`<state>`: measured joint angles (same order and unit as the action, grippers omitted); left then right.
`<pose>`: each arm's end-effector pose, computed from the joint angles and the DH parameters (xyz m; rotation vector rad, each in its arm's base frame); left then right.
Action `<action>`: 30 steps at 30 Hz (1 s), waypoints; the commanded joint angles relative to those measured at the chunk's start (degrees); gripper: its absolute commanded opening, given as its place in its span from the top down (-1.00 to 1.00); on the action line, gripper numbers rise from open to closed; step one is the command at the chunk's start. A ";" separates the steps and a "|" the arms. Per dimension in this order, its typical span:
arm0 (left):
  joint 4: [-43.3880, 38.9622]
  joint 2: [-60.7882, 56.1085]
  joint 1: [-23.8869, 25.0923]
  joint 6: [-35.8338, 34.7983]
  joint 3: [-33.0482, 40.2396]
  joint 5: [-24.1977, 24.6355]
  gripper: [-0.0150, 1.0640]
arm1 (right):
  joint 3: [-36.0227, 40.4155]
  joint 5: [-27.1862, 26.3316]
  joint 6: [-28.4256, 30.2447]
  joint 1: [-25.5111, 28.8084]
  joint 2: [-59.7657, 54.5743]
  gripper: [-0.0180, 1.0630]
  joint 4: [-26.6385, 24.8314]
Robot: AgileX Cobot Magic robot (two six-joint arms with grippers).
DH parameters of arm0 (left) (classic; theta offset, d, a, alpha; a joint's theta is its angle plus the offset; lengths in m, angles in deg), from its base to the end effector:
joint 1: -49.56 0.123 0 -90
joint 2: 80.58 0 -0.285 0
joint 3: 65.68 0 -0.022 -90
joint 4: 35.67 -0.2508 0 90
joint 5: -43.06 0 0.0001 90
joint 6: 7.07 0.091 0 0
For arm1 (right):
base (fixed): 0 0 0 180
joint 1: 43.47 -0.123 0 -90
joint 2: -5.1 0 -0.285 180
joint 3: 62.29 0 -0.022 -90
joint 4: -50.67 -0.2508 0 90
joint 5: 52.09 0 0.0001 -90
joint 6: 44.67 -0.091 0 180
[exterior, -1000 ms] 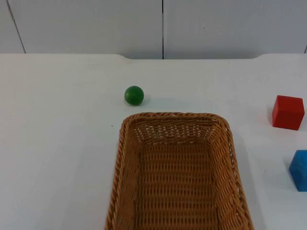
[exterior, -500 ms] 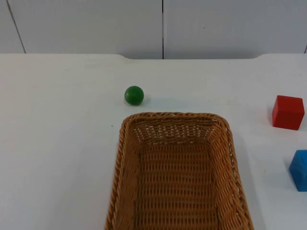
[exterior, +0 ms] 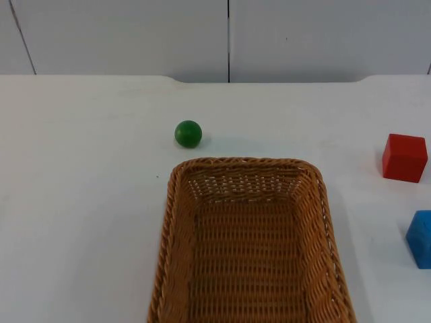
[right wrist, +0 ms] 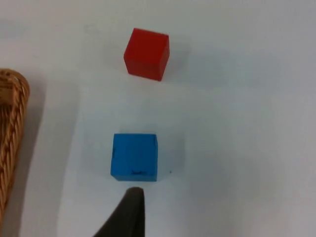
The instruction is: Place all geometric objects except the red cube into the basket.
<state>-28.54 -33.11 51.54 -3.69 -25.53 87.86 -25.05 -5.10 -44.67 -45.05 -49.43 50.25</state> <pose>0.1243 -0.0037 0.3045 -0.0291 2.3056 -0.0984 0.1458 0.0045 0.3009 -0.0298 2.4217 0.0213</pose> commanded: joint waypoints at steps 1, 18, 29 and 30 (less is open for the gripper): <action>2.24 1.98 0.10 1.14 -0.37 -2.55 -0.87 | -0.46 -0.59 0.69 0.29 -1.56 -0.98 0.41; 14.00 42.14 -9.57 14.06 -22.85 -4.94 -0.84 | -0.46 -1.94 0.84 0.29 -4.39 -0.98 0.41; 4.05 72.01 -21.07 6.79 -50.51 -0.53 -0.84 | 0.35 -2.22 0.84 0.29 -4.39 -0.98 0.41; 3.94 75.30 -21.56 6.65 -54.17 1.01 -0.84 | 0.73 -2.48 0.84 0.29 -4.39 -0.98 0.41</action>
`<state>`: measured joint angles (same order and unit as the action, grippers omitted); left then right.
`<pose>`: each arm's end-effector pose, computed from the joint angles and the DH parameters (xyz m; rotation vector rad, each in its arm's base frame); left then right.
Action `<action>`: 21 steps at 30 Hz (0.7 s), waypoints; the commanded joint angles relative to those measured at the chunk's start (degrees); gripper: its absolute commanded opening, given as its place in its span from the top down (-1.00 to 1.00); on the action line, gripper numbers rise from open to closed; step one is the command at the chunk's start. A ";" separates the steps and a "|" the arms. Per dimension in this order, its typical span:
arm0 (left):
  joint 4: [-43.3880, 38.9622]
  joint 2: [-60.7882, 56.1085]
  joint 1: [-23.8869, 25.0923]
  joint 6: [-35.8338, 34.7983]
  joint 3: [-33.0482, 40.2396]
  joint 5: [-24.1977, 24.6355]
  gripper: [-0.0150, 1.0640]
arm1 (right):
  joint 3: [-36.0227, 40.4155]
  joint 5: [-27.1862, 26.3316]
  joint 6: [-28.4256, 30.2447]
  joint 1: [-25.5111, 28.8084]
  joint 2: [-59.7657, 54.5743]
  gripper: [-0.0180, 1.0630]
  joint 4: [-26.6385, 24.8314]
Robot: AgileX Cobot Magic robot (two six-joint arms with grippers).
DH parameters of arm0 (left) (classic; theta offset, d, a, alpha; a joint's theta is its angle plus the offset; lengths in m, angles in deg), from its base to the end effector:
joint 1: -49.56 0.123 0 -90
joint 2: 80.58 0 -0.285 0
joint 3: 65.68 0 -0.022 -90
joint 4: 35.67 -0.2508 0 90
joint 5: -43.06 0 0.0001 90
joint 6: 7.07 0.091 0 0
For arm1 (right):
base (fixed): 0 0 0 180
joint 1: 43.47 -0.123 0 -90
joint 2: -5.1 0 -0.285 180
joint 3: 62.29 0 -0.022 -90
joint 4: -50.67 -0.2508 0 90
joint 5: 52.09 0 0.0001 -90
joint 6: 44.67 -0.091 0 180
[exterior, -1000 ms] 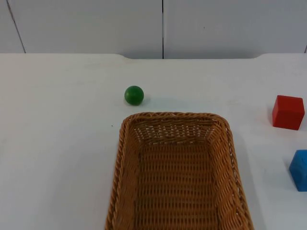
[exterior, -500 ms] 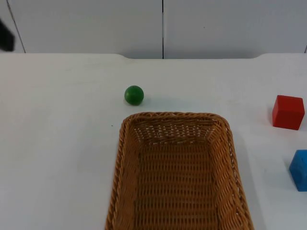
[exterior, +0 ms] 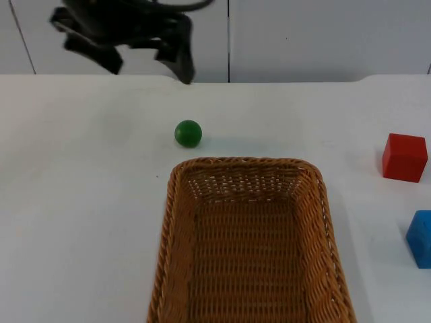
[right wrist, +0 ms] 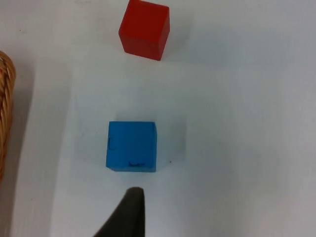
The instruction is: Place all geometric objects except the red cube into the basket.
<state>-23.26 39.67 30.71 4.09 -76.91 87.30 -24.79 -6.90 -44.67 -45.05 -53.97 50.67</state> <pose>0.4018 -0.1516 0.2283 0.5370 2.6208 -0.2940 0.1614 0.0045 0.2891 -0.0341 2.4740 0.0118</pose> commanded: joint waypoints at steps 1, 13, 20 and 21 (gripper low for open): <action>-1.35 5.76 -1.30 -1.26 -6.33 3.04 -0.84 | 0.78 -0.92 0.84 0.29 0.15 -0.98 0.00; -6.06 28.47 -2.57 -7.80 -30.45 11.18 -0.84 | 1.46 -1.66 1.08 0.29 0.15 -0.98 0.00; -10.13 32.61 -2.57 -9.39 -31.83 9.72 -0.84 | 1.46 -1.89 1.08 0.29 0.15 -0.98 1.18; -10.13 32.61 -2.57 -9.39 -31.83 9.72 -0.84 | 1.46 -1.89 1.08 0.29 0.15 -0.98 1.18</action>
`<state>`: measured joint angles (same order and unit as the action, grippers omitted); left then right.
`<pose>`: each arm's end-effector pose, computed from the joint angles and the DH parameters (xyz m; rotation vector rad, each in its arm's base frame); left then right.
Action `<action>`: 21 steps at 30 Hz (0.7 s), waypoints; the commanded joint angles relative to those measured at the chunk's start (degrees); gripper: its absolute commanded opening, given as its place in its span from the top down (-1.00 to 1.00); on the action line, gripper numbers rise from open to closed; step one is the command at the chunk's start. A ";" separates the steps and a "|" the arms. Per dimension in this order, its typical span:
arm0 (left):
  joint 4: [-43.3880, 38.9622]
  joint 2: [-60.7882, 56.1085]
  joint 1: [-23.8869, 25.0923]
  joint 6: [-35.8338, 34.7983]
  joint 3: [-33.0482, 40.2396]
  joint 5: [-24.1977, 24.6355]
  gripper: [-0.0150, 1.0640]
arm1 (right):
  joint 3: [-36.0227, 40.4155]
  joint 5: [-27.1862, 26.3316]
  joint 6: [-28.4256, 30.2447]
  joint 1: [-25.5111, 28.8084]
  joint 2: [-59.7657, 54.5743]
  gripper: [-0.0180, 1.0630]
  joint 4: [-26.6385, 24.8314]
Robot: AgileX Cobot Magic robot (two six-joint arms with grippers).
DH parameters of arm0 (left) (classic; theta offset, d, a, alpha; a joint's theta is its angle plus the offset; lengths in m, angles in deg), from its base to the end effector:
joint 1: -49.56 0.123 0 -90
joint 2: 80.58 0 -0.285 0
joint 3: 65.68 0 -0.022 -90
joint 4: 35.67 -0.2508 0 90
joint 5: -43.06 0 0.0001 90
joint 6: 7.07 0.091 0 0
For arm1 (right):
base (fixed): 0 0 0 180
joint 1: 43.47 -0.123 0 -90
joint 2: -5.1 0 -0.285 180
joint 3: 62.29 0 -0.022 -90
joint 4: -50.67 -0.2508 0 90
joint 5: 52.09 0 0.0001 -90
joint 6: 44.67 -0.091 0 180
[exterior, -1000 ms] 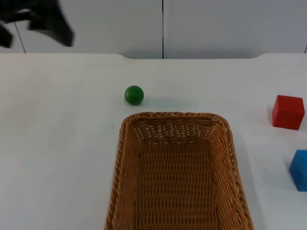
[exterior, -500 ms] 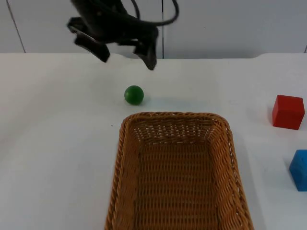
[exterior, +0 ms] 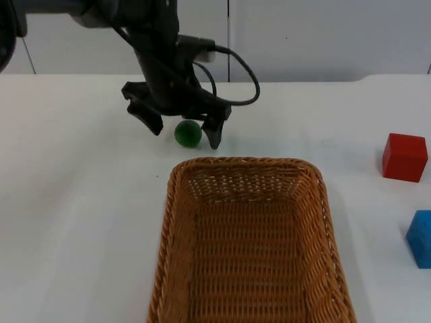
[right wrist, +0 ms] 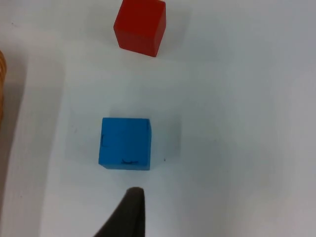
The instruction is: Place all geometric objects except the red cube into the basket.
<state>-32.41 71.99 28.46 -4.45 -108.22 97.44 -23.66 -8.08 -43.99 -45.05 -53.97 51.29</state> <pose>0.4841 -0.1913 0.1015 0.5537 2.8244 -0.1354 0.1613 0.0038 0.2842 -0.0552 2.4726 -0.0059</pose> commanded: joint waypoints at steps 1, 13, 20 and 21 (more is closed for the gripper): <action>-1.63 0.60 -0.32 -1.21 -0.52 -0.69 -0.84 | 0.32 -0.71 0.40 0.29 0.15 -0.98 0.56; 0.73 1.25 -0.32 -1.59 -0.52 -4.39 -0.36 | 0.32 -1.42 0.40 0.29 0.15 -0.98 0.56; -0.07 0.26 -0.32 -2.05 -0.52 -1.47 0.98 | 0.32 -1.42 0.40 0.29 0.15 -0.98 0.56; 0.07 -0.68 -0.32 -1.10 -0.52 -0.47 0.97 | 0.32 -1.54 0.40 0.29 0.15 -0.98 0.59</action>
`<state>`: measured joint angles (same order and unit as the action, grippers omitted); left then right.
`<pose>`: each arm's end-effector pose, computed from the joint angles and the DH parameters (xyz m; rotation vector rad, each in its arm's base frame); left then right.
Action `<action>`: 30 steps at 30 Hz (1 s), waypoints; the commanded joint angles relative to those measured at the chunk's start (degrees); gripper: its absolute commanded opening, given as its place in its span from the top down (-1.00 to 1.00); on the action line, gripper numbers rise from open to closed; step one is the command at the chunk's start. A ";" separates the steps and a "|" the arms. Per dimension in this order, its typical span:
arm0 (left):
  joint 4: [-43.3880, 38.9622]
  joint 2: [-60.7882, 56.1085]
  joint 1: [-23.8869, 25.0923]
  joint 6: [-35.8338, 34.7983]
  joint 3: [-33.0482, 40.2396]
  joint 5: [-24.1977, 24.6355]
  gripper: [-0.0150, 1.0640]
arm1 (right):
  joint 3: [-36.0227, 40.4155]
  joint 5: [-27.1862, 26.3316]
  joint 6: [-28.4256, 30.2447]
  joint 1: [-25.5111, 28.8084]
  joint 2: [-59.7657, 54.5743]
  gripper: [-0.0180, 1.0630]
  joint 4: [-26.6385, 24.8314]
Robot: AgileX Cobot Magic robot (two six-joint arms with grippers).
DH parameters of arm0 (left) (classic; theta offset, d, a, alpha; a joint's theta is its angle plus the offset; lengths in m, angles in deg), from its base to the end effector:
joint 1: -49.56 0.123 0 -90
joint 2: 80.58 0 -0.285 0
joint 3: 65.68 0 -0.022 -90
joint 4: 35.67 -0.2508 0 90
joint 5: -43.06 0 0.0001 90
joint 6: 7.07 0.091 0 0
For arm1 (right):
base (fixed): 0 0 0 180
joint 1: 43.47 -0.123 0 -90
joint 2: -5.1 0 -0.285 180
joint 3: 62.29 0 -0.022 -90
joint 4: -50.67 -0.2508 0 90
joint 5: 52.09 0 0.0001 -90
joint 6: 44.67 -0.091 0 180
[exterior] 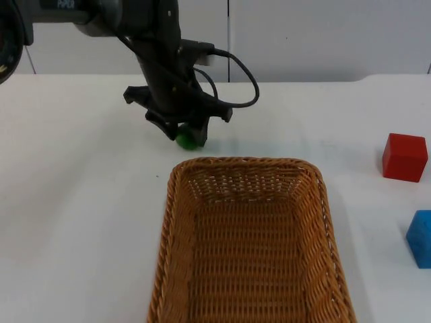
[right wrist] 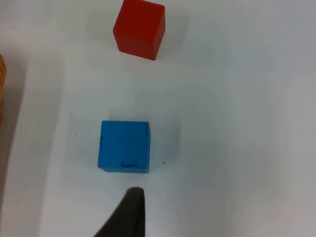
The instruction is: Place all geometric objects except the red cube into the basket.
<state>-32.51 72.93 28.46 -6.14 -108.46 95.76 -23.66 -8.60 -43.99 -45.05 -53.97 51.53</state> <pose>0.4868 -0.1921 0.0948 0.5088 2.8164 -0.1417 0.1619 0.0035 0.2847 -0.0575 2.4635 -0.0106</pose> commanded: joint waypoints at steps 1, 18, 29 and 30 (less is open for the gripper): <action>0.17 -3.03 -0.32 1.03 -0.28 2.53 0.97 | 0.32 -1.13 0.40 0.29 0.15 -0.98 0.35; 4.27 -27.52 -3.41 7.61 0.99 17.27 0.97 | 0.32 -0.95 0.40 0.29 0.15 -0.98 0.46; 4.76 -40.94 -11.70 6.75 25.31 4.57 0.97 | 0.32 -0.25 0.40 0.29 0.15 -0.98 0.46; 4.99 -43.52 -12.87 6.62 31.48 0.53 0.97 | 0.32 -0.25 0.40 0.29 0.15 -0.98 0.13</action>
<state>-28.29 31.51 16.46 0.92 -80.38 99.74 -23.66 -8.65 -43.99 -45.05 -53.97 51.65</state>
